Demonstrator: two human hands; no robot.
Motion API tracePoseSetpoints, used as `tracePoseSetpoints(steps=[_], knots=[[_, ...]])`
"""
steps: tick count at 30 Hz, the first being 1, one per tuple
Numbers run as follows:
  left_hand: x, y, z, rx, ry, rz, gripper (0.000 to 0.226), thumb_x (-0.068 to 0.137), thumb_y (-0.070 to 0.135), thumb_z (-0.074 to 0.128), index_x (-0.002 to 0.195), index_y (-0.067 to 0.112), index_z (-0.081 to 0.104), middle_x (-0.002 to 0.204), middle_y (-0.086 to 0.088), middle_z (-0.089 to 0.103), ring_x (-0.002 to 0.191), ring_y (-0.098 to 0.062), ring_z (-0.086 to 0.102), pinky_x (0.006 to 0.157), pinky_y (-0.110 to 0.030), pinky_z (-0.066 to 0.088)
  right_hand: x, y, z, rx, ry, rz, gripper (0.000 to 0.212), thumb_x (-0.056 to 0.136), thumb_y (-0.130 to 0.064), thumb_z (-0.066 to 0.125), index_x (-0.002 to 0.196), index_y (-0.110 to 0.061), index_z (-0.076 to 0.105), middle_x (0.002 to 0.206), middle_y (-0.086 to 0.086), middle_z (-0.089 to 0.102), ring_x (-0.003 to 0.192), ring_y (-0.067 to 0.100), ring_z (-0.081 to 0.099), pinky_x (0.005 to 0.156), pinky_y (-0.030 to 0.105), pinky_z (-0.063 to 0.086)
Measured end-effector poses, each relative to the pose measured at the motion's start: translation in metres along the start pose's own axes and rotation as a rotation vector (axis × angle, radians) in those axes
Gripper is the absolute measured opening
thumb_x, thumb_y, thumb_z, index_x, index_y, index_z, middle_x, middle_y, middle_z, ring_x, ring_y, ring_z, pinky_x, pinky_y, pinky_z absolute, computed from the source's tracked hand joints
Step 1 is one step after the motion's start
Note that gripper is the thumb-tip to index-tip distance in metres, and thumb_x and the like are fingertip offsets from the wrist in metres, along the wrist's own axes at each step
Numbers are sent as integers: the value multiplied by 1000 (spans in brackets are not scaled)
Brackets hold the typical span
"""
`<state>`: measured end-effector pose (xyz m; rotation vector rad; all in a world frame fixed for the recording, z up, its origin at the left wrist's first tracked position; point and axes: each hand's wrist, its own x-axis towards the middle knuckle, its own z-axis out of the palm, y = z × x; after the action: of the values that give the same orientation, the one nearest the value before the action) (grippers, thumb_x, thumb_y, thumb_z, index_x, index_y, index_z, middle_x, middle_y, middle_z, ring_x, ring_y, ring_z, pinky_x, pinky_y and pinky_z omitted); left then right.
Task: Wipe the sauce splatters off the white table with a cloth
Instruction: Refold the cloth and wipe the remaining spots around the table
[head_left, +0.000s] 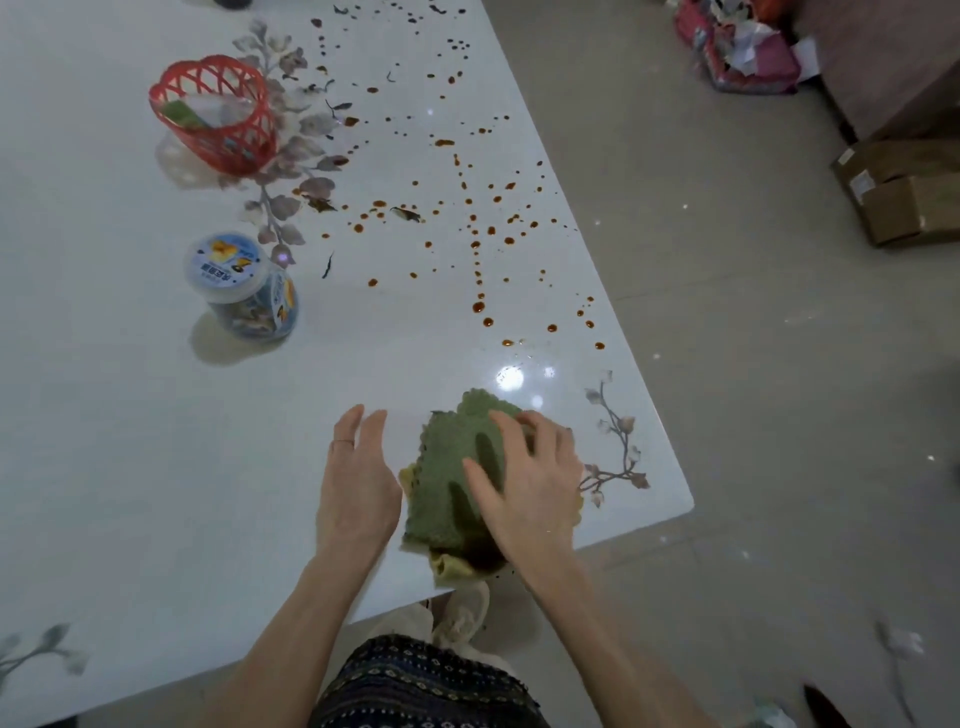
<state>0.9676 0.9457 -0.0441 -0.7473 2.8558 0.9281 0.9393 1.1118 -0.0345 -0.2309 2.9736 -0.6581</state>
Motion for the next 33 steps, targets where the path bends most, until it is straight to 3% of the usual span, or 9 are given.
tracePoseSetpoints(steps=[2,5,8,13,18,20,24,27,33], knots=[[-1,3,1,-14,-6,0,58,82,-9,38,134,14,41,148,-5,22,129,-26,36,102,-42,38,-4,-17,27,-118,-127,23,64,89,-63,36,143,-29,45,146,12,44,138,39,36,108,66,30],[-1,3,0,-26,-15,21,57,81,-10,40,133,13,41,148,-6,23,130,-25,35,102,-44,39,-5,-12,53,-257,-165,-96,69,94,-64,30,152,-28,36,158,15,32,147,45,21,111,73,13],[2,-1,0,-1,-18,45,55,82,-11,40,133,10,42,147,-9,25,132,-27,34,101,-46,39,20,11,49,-289,-116,-179,67,94,-66,30,152,-32,35,159,11,32,148,40,20,114,70,13],[3,1,-1,-2,-33,70,55,82,-10,39,134,10,41,148,-8,25,134,-24,30,103,-44,39,-1,9,53,-271,-68,-58,67,98,-67,23,156,-33,28,163,8,25,151,38,13,115,70,11],[3,9,2,20,-59,79,52,86,-5,39,135,12,40,149,-7,24,136,-23,26,108,-43,33,-7,10,58,-259,-93,-350,62,96,-63,39,151,-34,39,160,4,33,150,35,20,112,69,19],[4,11,3,30,-57,111,53,83,-9,40,133,9,43,148,-10,27,135,-25,27,107,-43,34,10,27,49,-281,-57,-301,62,96,-65,35,151,-36,38,160,2,34,150,33,20,113,68,17],[6,11,5,48,-51,159,52,83,-12,43,132,5,45,145,-14,31,133,-29,30,105,-43,36,24,48,32,-360,26,-35,68,94,-73,25,153,-40,34,162,2,30,151,39,11,115,71,2],[6,14,11,49,-63,162,55,82,-13,43,133,6,43,147,-15,30,134,-29,29,106,-43,36,3,31,41,-288,8,147,72,92,-76,20,155,-42,25,166,0,16,150,44,3,109,78,6],[8,25,17,62,-97,224,56,81,-13,45,134,6,43,146,-16,30,135,-31,28,108,-44,33,2,50,38,-318,14,96,67,95,-75,18,153,-44,30,164,1,23,149,45,11,108,79,9]])
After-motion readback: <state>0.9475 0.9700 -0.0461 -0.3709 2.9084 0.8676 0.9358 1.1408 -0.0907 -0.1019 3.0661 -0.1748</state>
